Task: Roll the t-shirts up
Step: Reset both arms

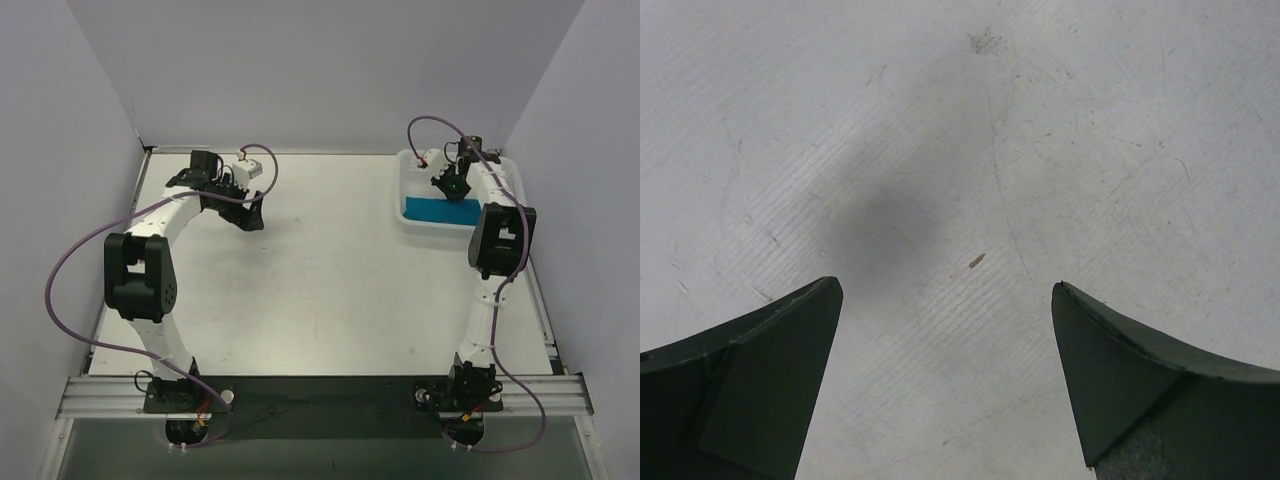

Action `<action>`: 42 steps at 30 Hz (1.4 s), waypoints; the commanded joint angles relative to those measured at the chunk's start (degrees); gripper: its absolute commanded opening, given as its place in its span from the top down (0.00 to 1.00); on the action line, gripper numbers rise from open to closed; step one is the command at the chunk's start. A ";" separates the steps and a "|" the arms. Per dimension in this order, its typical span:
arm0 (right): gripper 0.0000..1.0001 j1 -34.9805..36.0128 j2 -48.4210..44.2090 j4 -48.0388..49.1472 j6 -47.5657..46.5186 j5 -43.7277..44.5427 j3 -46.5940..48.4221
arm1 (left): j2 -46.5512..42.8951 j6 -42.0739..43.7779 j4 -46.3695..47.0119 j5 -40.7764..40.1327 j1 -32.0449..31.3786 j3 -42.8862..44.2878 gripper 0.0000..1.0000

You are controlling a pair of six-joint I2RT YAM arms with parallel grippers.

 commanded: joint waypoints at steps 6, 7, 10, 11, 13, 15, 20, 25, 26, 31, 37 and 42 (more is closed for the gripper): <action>1.00 0.07 -8.73 -5.25 -2.36 2.40 -10.83 | -3.67 -0.03 0.82 0.19 -0.88 0.38 0.03; 1.00 0.15 -9.25 -6.22 -1.92 2.40 -11.61 | -4.10 -0.12 0.82 0.20 -1.06 0.47 0.03; 1.00 0.24 -12.85 -8.34 -0.77 1.70 -15.55 | -4.28 -0.12 1.26 0.46 -1.06 0.39 0.03; 1.00 0.24 -15.04 -8.25 -0.94 1.61 -16.71 | -4.28 -0.21 1.52 0.55 -1.06 0.21 0.03; 1.00 0.33 -17.68 -8.34 -0.77 1.00 -19.78 | -4.28 -0.47 1.88 0.81 -0.97 0.12 0.03; 1.00 0.42 -18.83 -9.04 -0.86 1.00 -21.63 | -4.28 -1.00 2.23 1.25 -1.14 -0.05 0.03; 1.00 1.12 -19.72 -12.29 0.10 1.26 -24.19 | -5.16 -1.17 2.76 1.60 -1.67 -0.93 0.03; 1.00 0.68 -19.98 -12.56 5.36 1.61 -21.82 | -6.04 -1.17 2.85 1.69 -1.67 -1.64 0.03; 1.00 0.51 -20.16 -12.56 6.60 1.61 -20.60 | -6.21 -1.17 2.85 1.69 -1.76 -1.64 0.03; 0.99 2.08 -28.03 -10.72 10.91 -1.20 -15.93 | -8.41 -0.39 2.23 1.25 -1.67 -0.50 0.03; 0.71 14.20 -41.50 -5.53 12.76 -1.20 -22.34 | -11.31 0.94 1.09 -0.15 -1.59 0.82 0.03; 0.56 25.36 -47.92 -5.26 29.26 -1.47 -28.40 | -12.98 0.32 1.09 -1.91 -1.67 0.47 0.03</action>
